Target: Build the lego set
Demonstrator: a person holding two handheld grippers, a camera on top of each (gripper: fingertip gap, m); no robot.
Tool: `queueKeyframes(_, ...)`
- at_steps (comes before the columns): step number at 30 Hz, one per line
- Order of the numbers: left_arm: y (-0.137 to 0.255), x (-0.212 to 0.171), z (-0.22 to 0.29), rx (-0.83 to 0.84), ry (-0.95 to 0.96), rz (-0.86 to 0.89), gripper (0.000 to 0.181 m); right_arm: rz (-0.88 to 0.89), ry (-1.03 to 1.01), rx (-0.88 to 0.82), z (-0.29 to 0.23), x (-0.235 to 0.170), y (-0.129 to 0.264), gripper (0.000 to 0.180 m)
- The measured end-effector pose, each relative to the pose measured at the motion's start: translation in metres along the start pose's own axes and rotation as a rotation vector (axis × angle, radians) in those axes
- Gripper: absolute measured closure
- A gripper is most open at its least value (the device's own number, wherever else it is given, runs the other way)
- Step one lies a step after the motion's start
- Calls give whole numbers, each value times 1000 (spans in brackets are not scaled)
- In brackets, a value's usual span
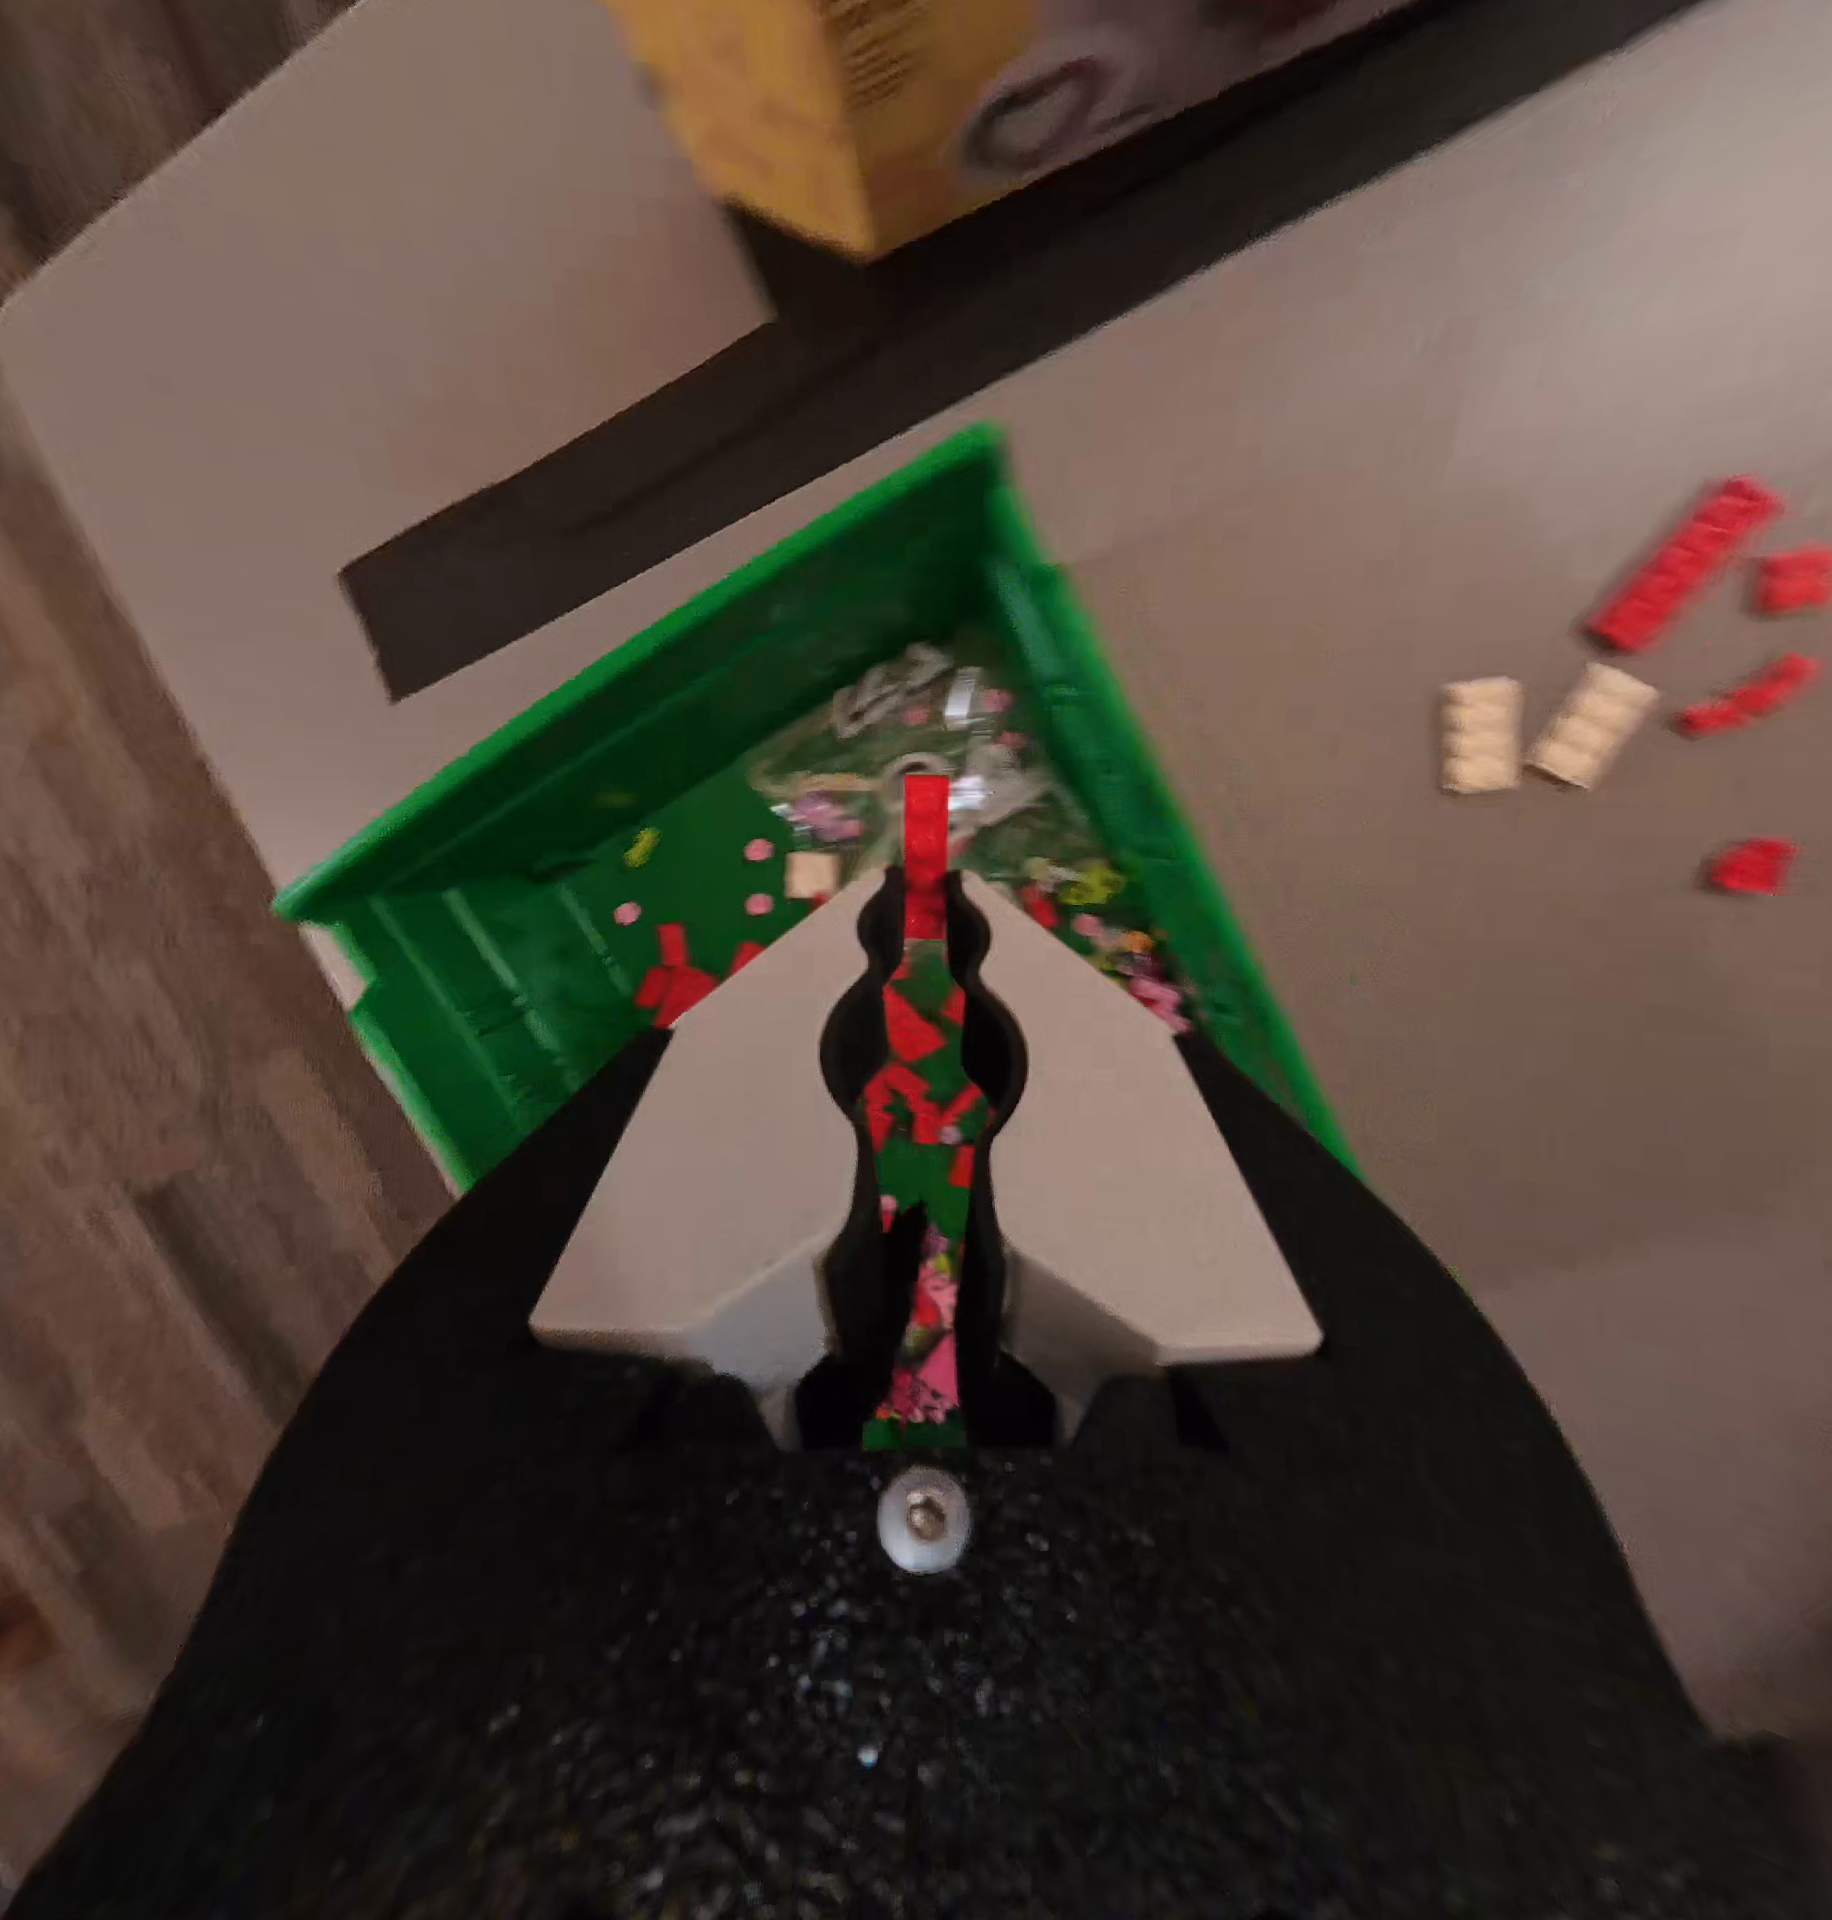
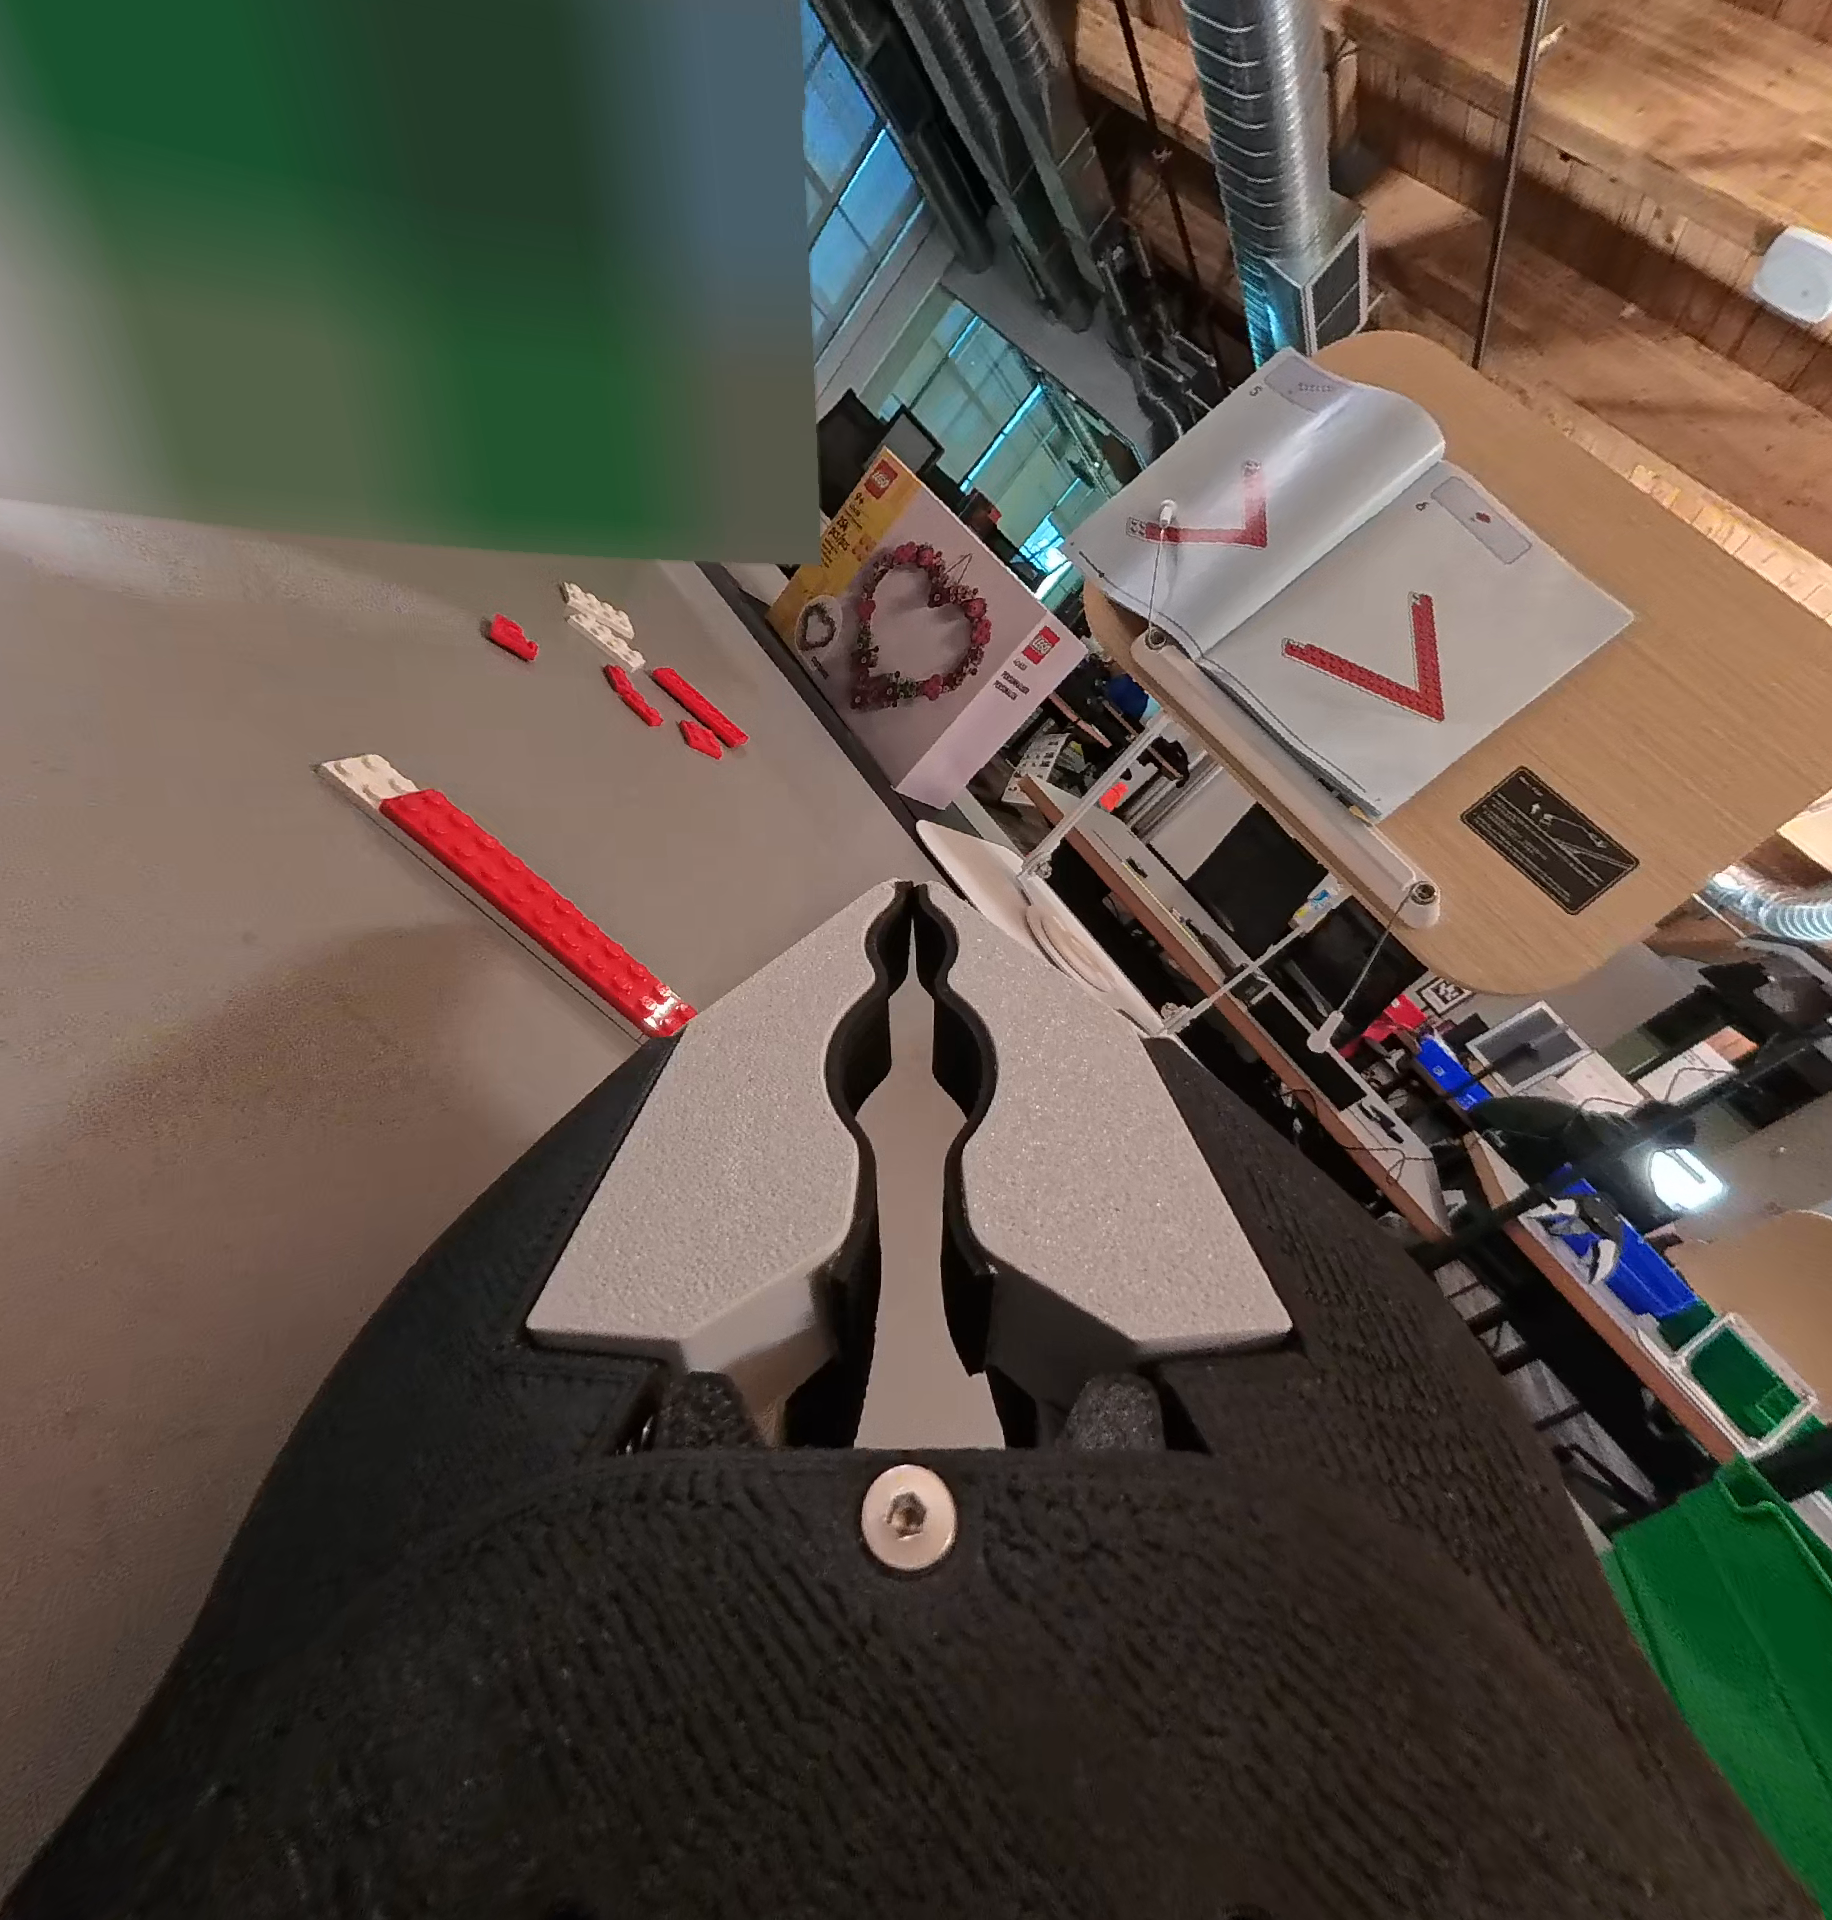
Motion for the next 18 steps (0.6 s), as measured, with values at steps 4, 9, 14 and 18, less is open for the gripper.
queueKeyframes(4, 12, 18, 64, -137, -209, 19, 175, -1, 0, -2, 0, 0, 0, 180)
queueKeyframes(9, -8, 22, 135, -231, -412, -36, 175, 1, -1, -1, 0, 0, 0, 180)
queueKeyframes(14, -37, 21, 177, -268, -534, -98, 175, 1, -3, -1, 0, 0, 0, 180)
queueKeyframes(18, -62, 18, 190, -275, -558, -144, 175, 2, -4, 0, 0, 0, 0, 180)
Point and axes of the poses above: each gripper's, where its closed fingertips meet, y back along the fingers, x out of its top, z = x × y across the jaws, the point moved 9 cm from there along y, back along the fingers, and after that the axes turned 15 degrees about -y, right-handed, at the moved point
